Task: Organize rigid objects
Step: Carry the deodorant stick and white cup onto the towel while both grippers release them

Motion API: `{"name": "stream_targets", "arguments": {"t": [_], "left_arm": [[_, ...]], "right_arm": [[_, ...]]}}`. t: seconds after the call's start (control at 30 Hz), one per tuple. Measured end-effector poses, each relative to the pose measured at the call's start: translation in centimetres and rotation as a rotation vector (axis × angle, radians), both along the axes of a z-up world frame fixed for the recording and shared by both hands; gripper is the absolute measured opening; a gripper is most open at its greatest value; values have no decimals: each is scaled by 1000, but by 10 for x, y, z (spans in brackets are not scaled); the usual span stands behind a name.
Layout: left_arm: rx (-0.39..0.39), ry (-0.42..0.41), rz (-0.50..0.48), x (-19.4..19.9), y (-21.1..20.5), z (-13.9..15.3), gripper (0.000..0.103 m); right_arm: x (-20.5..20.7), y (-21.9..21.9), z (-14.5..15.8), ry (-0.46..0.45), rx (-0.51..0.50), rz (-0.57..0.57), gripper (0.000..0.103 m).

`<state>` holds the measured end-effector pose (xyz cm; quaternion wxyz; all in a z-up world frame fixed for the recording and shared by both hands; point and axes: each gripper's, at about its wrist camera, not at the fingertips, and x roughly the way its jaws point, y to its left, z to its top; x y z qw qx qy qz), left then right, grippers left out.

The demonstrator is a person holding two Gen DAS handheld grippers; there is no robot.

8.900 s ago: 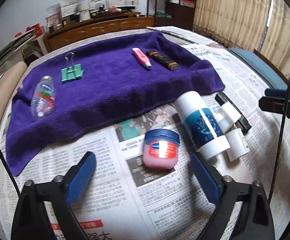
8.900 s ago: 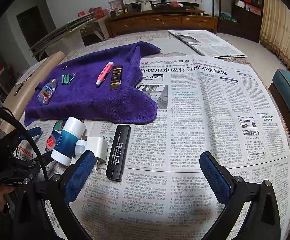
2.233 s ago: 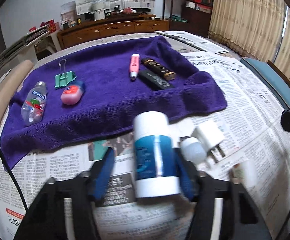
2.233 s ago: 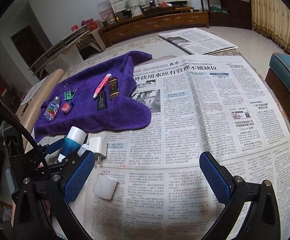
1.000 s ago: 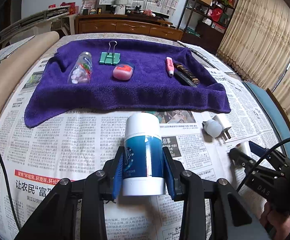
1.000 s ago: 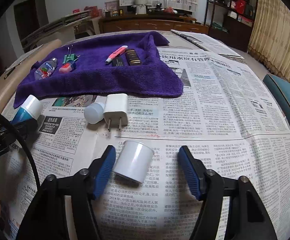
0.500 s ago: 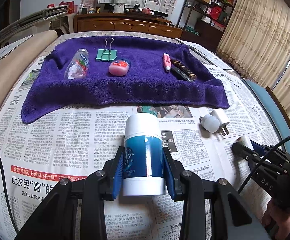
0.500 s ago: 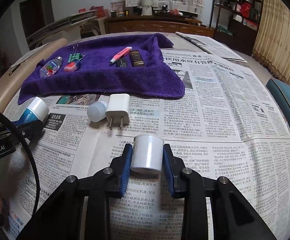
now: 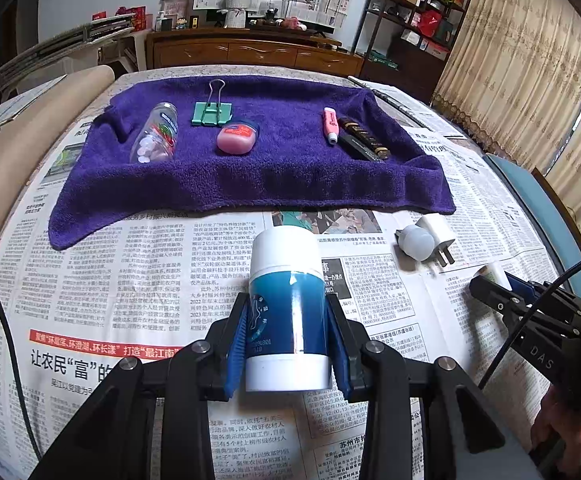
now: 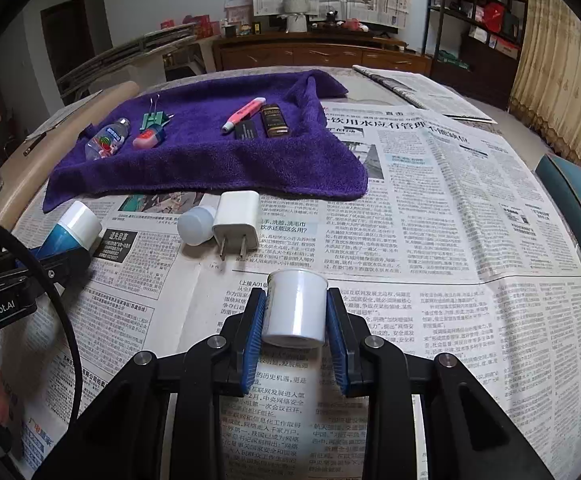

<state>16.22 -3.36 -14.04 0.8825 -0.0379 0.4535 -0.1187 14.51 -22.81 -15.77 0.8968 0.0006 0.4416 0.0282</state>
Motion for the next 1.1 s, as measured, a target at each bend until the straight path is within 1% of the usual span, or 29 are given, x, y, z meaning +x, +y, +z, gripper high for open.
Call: {"name": "stream_targets", "arguments": {"t": [0.13, 0.37, 0.57, 0.77, 0.87, 0.97, 1.1], "left_arm": [[-9, -17, 4, 0, 5, 12, 34], [-13, -53, 17, 8, 13, 35, 34], [-19, -55, 29, 24, 19, 46, 34], [-16, -68, 38, 49, 26, 58, 34], [0, -73, 41, 67, 27, 61, 34], [23, -62, 52, 86, 28, 58, 34], [28, -42, 73, 112, 33, 47, 34]], "right_arm": [[0, -2, 6, -2, 13, 7, 30], [5, 2, 24, -39, 23, 27, 30], [18, 7, 34, -44, 54, 47, 30], [47, 12, 54, -65, 65, 72, 30], [66, 16, 65, -77, 66, 87, 30], [84, 23, 72, -88, 65, 106, 30], [115, 35, 74, -82, 72, 139, 30]]}}
